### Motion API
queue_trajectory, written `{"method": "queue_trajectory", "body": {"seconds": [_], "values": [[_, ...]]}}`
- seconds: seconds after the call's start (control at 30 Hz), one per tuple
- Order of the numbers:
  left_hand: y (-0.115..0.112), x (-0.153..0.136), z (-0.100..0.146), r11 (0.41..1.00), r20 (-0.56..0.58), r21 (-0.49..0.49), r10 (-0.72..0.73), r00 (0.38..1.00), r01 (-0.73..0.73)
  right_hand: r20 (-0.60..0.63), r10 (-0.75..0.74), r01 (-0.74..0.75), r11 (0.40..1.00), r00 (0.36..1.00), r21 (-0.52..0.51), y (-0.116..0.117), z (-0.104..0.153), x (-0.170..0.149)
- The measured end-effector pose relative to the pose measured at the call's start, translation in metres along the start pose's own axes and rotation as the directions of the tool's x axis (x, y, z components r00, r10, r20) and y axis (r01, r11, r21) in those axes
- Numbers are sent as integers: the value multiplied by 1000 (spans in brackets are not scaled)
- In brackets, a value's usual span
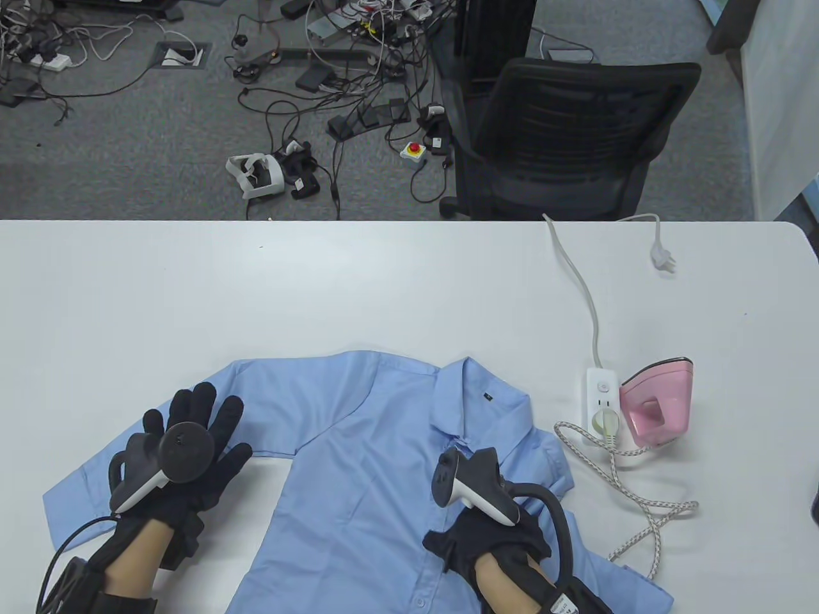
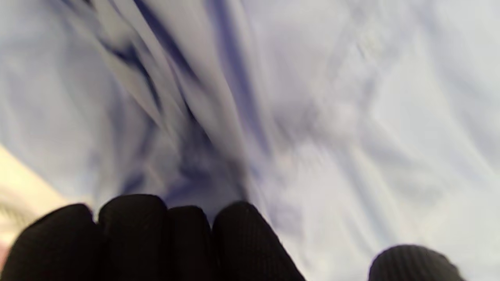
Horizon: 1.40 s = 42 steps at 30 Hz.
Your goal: Iron long-sleeve shirt with electric iron on table
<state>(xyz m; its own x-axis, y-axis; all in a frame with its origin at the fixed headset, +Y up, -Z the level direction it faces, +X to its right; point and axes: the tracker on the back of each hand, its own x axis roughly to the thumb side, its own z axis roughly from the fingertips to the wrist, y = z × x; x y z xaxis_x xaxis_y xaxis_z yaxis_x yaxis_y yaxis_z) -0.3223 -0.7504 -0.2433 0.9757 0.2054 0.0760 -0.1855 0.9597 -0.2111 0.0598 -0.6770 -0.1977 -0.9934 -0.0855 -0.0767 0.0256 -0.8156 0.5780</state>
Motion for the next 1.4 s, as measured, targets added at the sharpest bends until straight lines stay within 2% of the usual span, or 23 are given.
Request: {"method": "queue_trajectory", "body": {"seconds": [0.03,0.1,0.2,0.27,0.37,0.47,0.5,0.53,0.63,0.7,0.8,0.97,1.07,1.2,1.27,1.33,1.4], "values": [[0,-1,0,1000,-4,0,1,1000,-1,25,-36,38,998,999,-59,-9,1,7],[1,-5,1,1000,-17,2,11,1000,-11,65,-133,145,960,989,-240,-30,-1,34],[1,-11,2,1000,-37,-7,26,999,-26,142,-167,206,917,976,-340,-42,-19,81],[0,-14,1,1000,-51,-21,18,999,-20,187,-192,248,906,963,-344,-39,-42,116],[2,-21,-1,996,-60,-85,14,998,-19,198,-186,233,940,962,-248,-21,-84,163],[1,-32,0,995,-95,-89,46,994,-54,162,-143,183,948,976,-261,-3,-125,184],[1,-35,0,993,-105,-105,51,993,-62,153,-136,172,953,979,-250,0,-131,185],[0,-38,0,988,-120,-133,59,991,-75,106,-114,133,973,988,-188,8,-148,181],[-1,-43,-1,987,-122,-138,68,990,-85,33,-138,139,990,990,-28,20,-168,155],[1,-43,-1,991,-126,-110,67,990,-81,29,-60,63,994,998,-93,17,-165,135],[3,-45,0,993,-139,-93,55,989,-68,3,-52,52,998,999,25,23,-162,94],[1,-54,-1,988,-191,-137,42,981,-69,-58,-103,105,993,993,45,38,-151,25],[-3,-59,0,974,-237,-224,-31,971,-24,-89,-108,114,991,990,67,46,-143,-8],[-9,-64,-7,986,-257,-165,-62,964,19,-91,-112,119,990,990,72,55,-135,-34],[-14,-65,-11,980,-270,-199,-63,961,8,-93,-107,113,991,990,73,58,-131,-42],[-19,-64,-13,961,-257,-270,-128,958,56,-91,-111,117,991,990,66,61,-128,-50],[-21,-63,-13,956,-257,-283,-153,954,77,-100,-113,120,991,989,64,63,-127,-57]]}}
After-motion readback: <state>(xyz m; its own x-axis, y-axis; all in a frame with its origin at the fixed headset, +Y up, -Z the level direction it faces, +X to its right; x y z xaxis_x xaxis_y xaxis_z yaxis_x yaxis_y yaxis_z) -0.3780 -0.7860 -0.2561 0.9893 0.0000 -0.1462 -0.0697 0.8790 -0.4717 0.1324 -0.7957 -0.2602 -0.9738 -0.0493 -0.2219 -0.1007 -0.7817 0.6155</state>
